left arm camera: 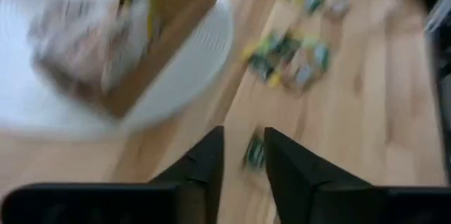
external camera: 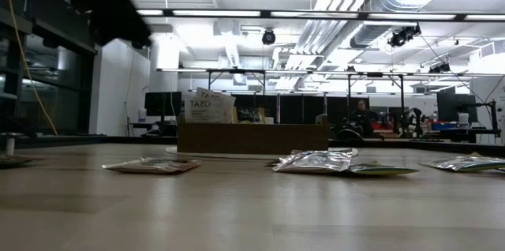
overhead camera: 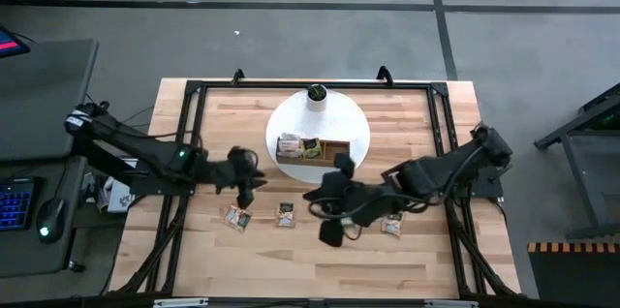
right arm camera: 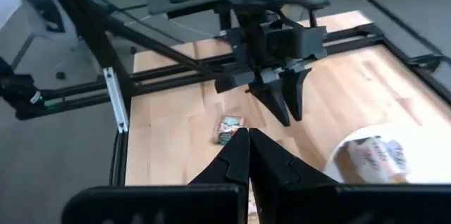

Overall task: Pick & Place Tea
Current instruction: Put the brown tea bag into the right section of the wooden organizer

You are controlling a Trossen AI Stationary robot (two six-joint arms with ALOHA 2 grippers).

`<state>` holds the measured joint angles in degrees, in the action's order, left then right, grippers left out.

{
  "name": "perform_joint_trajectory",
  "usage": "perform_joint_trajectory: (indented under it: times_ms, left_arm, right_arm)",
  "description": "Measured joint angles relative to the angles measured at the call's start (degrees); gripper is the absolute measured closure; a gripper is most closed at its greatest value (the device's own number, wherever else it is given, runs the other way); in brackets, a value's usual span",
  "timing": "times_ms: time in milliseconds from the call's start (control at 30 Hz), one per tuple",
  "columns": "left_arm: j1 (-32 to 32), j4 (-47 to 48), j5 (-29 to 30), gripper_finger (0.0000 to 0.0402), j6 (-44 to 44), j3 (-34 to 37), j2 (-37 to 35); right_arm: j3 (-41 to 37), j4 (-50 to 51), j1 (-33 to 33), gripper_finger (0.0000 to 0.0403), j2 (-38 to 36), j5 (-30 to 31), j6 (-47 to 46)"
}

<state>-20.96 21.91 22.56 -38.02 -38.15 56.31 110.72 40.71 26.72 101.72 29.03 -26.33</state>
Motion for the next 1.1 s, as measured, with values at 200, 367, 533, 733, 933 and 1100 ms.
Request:
perform_joint_trajectory:
  times_ms: [200,367,533,733,933,1100]
  left_arm:
    - [-10.52,14.38,3.58,0.0394,-14.63,0.5,-1.52]
    - [-18.6,21.47,6.35,0.0399,-27.16,0.46,-1.29]
    - [-26.21,26.53,6.92,0.04,-37.68,0.36,-0.61]
    - [-33.47,30.99,6.88,0.0401,-49.64,0.5,1.33]
    - [-35.85,20.01,6.06,0.0401,-57.06,5.9,3.69]
    - [-35.77,18.54,4.6,0.0401,-64.14,8.65,6.23]
  right_arm:
    - [0.0,-7.56,-1.99,0.0402,4.82,-7.2,1.32]
    - [-0.02,-10.72,-3.13,0.0402,8.08,-10.44,0.89]
    - [-0.02,-13.71,-3.92,0.0403,10.33,-11.9,-0.08]
    - [0.0,-15.85,-4.64,0.0402,11.7,-11.63,-0.64]
    - [0.0,-16.09,-5.05,0.0403,12.82,-11.42,-1.92]
    - [0.0,-16.53,-5.07,0.0403,13.62,-11.35,-2.14]
